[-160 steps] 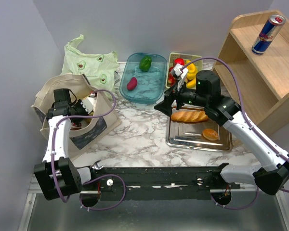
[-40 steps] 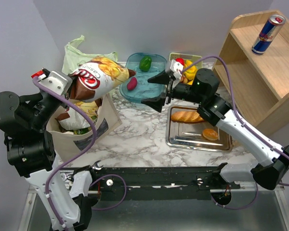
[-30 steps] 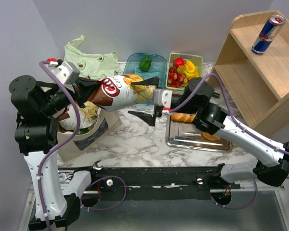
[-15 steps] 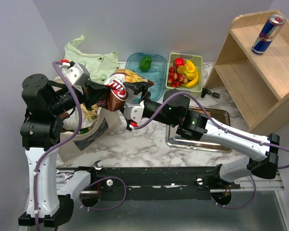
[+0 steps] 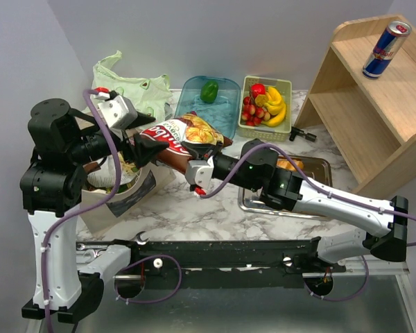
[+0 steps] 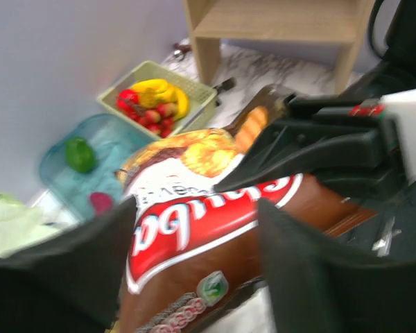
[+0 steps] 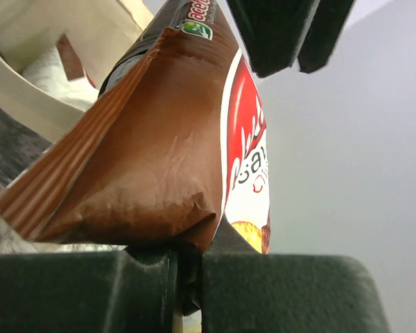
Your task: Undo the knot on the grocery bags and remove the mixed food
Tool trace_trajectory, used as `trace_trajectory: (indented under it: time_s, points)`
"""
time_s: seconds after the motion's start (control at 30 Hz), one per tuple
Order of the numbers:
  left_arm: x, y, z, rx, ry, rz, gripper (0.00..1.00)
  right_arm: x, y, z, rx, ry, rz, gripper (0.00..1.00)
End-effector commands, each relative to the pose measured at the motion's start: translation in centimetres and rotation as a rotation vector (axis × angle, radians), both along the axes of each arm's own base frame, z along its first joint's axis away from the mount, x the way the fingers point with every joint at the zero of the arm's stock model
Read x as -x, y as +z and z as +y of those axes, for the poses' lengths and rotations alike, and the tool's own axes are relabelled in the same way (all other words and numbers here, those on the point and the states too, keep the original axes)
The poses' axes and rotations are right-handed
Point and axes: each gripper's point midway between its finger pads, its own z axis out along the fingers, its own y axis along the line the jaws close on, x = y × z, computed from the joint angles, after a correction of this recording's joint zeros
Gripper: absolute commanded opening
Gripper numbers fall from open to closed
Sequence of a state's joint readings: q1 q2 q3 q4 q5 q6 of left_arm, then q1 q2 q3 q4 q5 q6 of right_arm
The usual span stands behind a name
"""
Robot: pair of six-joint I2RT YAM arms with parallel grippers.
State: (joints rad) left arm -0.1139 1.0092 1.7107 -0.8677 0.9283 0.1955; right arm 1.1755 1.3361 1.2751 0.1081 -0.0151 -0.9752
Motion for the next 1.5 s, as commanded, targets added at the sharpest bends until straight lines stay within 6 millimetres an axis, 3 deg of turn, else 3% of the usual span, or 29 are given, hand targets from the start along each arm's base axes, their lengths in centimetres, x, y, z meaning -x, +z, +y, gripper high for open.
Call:
trace_trajectory:
  time_s: [0.0,0.1,0.23,0.4,0.57,0.77,0.87,0.93,1.1,1.2,1.23,1.3,1.33,1.4,1.47]
  points:
    - [2.1,0.3,0.6,-0.113,-0.048,-0.074,0.86,2.6,2.9,-1.2,-0.07,0.081,0.001,0.01]
    - [4.6,-0.6,0.7,-0.23,-0.163,-0.194,0.93,3.0,2.1,-2.2,-0.044,0.077,0.055,0.01]
    - [6.2,-4.0,1.5,-0.407,-0.263,-0.281,0.93,4.2,1.0,-3.2,-0.006,0.109,0.155,0.01]
    - [6.5,-6.1,1.7,-0.516,-0.336,-0.345,0.94,5.6,-0.6,-3.2,0.057,0.167,0.233,0.01]
    - [5.8,-7.9,1.2,-0.575,-0.372,-0.402,0.94,7.1,-0.4,-3.0,0.071,0.242,0.282,0.01]
    - [6.9,-11.7,0.6,-0.631,-0.471,-0.331,0.94,7.0,0.2,-2.9,0.046,0.225,0.326,0.01]
    - [6.2,-12.6,0.4,-0.635,-0.445,-0.345,0.93,7.4,0.3,-2.9,0.043,0.247,0.338,0.01]
    - [5.4,-12.3,0.1,-0.612,-0.396,-0.373,0.85,8.0,0.3,-2.9,0.054,0.276,0.35,0.01]
    - [4.2,-10.7,-0.4,-0.527,-0.292,-0.379,0.27,8.7,0.1,-3.0,0.058,0.307,0.371,0.07]
    - [4.4,-9.9,-0.7,-0.468,-0.261,-0.376,0.03,8.7,-0.4,-3.2,0.068,0.296,0.378,0.2]
    - [4.4,-9.8,-0.7,-0.455,-0.252,-0.365,0.0,8.6,-0.5,-3.3,0.07,0.29,0.378,0.31]
    - [4.5,-9.7,-0.8,-0.437,-0.249,-0.341,0.0,8.4,-0.8,-3.5,0.073,0.275,0.38,0.68]
    - [4.6,-9.6,-0.9,-0.428,-0.25,-0.335,0.0,8.3,-0.8,-3.6,0.072,0.267,0.383,0.79]
    - [4.7,-9.6,-1.1,-0.419,-0.26,-0.332,0.0,8.1,-0.7,-3.7,0.077,0.255,0.387,0.91]
    - [4.4,-9.4,-1.3,-0.402,-0.248,-0.316,0.0,8.3,-0.6,-3.6,0.1,0.266,0.384,0.97]
